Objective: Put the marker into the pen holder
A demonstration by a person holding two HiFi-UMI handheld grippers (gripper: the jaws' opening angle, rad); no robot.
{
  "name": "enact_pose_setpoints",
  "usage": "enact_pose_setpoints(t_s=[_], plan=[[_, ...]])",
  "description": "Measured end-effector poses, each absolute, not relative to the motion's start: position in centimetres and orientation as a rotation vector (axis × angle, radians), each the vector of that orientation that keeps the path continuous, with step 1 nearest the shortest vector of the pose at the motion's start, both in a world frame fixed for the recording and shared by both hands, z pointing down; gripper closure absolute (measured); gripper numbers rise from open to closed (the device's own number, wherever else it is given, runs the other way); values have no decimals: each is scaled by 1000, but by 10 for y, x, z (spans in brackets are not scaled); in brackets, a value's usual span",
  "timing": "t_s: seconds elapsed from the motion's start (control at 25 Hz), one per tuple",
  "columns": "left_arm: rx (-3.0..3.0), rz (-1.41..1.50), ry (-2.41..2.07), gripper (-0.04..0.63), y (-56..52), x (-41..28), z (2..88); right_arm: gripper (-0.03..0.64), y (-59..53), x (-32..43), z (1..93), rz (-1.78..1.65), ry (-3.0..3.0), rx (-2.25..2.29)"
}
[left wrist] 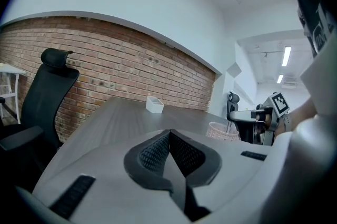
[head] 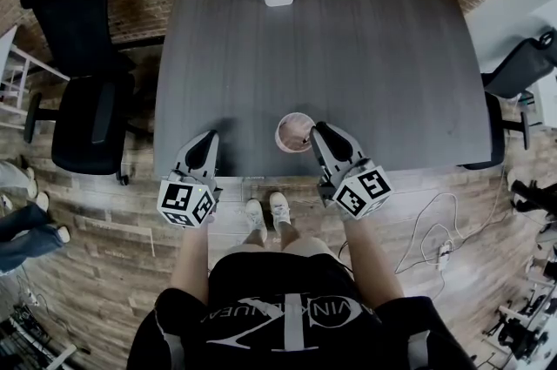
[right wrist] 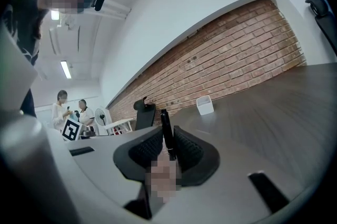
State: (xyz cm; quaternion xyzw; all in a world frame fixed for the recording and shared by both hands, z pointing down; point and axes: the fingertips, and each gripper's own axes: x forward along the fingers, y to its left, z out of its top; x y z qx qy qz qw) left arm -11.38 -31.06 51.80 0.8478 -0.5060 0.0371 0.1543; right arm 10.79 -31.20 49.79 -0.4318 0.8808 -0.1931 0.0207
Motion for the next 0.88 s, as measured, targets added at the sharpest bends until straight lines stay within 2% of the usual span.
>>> enact_pose_setpoints(t_s=[0.88], plan=[[2410,101,-1471,578,-306,-113,520,512,-309,114,506,-648,2712,-1312]])
